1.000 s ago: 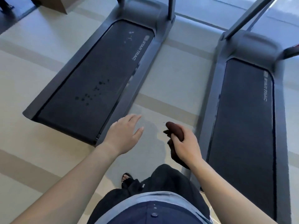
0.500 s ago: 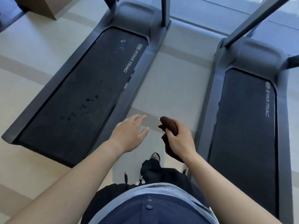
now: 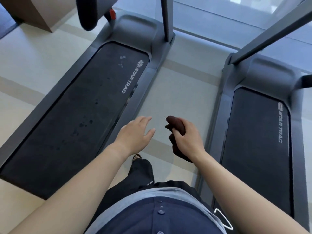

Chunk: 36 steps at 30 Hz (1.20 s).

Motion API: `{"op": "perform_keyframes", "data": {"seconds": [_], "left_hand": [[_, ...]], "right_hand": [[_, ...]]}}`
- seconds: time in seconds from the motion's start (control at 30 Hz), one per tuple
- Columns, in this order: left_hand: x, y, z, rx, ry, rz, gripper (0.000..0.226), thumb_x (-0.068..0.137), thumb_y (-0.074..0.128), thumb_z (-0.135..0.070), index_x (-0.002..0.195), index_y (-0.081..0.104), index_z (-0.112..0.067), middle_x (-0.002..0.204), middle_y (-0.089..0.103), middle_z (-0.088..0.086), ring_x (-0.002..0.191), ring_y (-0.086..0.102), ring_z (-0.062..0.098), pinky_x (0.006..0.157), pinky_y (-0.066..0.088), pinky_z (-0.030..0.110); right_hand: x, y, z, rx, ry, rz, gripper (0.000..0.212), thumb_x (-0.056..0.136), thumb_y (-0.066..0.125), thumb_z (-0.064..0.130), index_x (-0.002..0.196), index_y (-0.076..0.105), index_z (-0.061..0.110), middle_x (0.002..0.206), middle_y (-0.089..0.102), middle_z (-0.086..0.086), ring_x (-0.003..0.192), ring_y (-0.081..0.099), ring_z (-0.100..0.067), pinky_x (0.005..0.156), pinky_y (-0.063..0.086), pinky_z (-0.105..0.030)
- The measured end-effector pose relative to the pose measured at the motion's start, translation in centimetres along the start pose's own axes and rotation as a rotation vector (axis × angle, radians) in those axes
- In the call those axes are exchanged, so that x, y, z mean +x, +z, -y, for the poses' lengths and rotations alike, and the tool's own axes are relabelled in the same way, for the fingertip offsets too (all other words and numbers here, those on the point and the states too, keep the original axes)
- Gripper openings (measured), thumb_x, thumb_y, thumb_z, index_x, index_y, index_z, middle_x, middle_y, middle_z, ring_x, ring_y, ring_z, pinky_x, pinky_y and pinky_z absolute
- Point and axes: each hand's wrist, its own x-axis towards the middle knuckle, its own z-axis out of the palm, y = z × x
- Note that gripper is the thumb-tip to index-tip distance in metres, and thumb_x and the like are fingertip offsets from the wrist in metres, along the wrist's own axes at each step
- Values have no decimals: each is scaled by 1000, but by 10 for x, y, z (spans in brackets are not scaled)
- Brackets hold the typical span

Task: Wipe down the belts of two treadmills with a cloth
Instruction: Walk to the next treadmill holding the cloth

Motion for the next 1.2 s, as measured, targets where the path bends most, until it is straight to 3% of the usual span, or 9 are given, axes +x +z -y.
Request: {"op": "perform_keyframes", "data": {"seconds": [0.37, 0.53, 0.9, 1.2], "left_hand": [[141, -43, -39, 76, 70, 31, 53, 98, 36, -42, 146, 28, -21, 150, 33, -3, 135, 35, 18, 108, 32, 40], [197, -40, -59, 63, -22, 47, 53, 98, 35, -43, 146, 27, -22, 151, 32, -4, 135, 35, 18, 107, 34, 41], [309, -37, -101, -82, -322, -101, 52, 98, 36, -42, 145, 29, -22, 152, 30, -1, 135, 34, 21, 106, 34, 42], [396, -61, -85, -41, -364, -78, 52, 97, 38, -42, 145, 31, -22, 151, 32, -2, 135, 34, 20, 106, 34, 44]], "right_hand": [[123, -50, 12, 44, 34, -49, 45, 73, 40, 51, 117, 48, 56, 114, 63, 18, 104, 62, -21, 88, 51, -48], [191, -80, 9, 33, -10, 21, 42, 74, 41, 50, 115, 49, 57, 114, 63, 18, 104, 62, -21, 90, 50, -48], [340, -141, 16, -70, -193, 268, 40, 79, 44, 36, 117, 54, 46, 117, 59, 14, 113, 54, -14, 97, 45, -45], [445, -127, 41, -86, -200, 318, 34, 83, 48, 30, 114, 56, 43, 115, 57, 11, 114, 49, -15, 99, 42, -45]]}}
